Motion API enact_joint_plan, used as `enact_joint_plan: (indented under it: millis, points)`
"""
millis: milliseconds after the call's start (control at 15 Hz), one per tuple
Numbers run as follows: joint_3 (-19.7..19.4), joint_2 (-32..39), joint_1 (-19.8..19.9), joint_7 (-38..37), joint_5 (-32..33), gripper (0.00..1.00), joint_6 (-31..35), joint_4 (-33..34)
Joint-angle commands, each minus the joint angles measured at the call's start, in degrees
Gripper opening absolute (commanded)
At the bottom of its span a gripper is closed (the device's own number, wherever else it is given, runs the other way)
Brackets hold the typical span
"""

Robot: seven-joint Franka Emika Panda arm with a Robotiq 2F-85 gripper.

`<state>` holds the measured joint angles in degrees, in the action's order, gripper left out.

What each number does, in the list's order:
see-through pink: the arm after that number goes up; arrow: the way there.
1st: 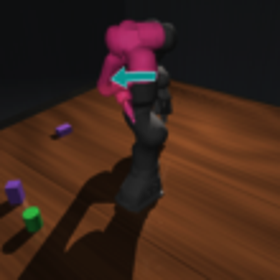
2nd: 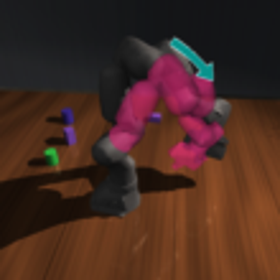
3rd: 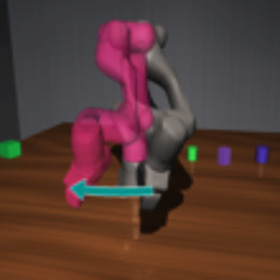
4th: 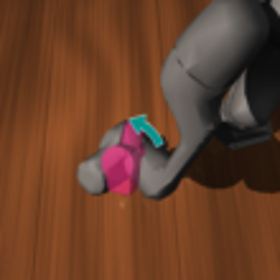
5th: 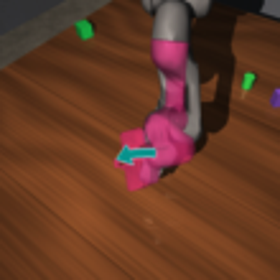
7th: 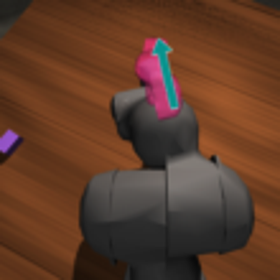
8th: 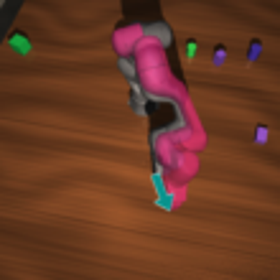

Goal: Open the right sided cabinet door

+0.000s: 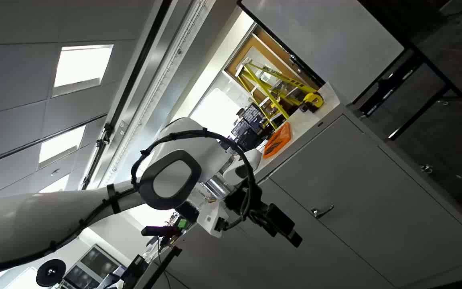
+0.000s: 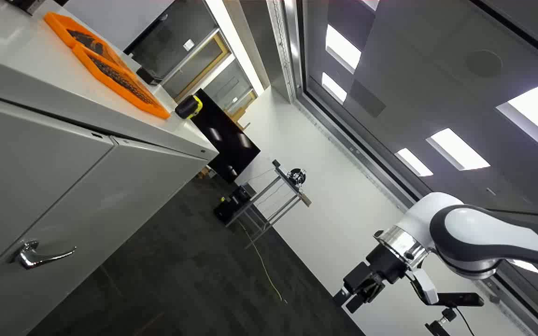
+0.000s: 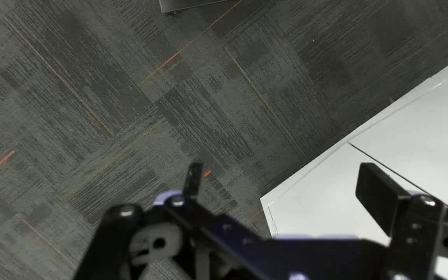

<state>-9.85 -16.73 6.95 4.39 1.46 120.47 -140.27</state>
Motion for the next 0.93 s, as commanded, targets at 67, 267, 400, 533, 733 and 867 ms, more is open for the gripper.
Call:
enact_joint_plan:
  millis: [67, 267, 400, 533, 733, 867]
  points:
    - [0.41, 0.03, 0.44, 0.12, -0.14, 1.00, -0.09, 0.07]
    - [0.41, 0.03, 0.44, 0.12, -0.14, 1.00, -0.09, 0.07]
    - [0.41, 0.03, 0.44, 0.12, -0.14, 1.00, -0.09, 0.07]
    - [0.15, 3.17, 0.15, -0.51, -2.07, 1.00, 0.57, 1.91]
    - [0.27, 10.12, -1.09, -1.61, -8.79, 1.00, 3.67, 5.03]
    - [0.45, 15.31, -2.53, 0.48, -18.09, 1.00, 6.77, 7.19]
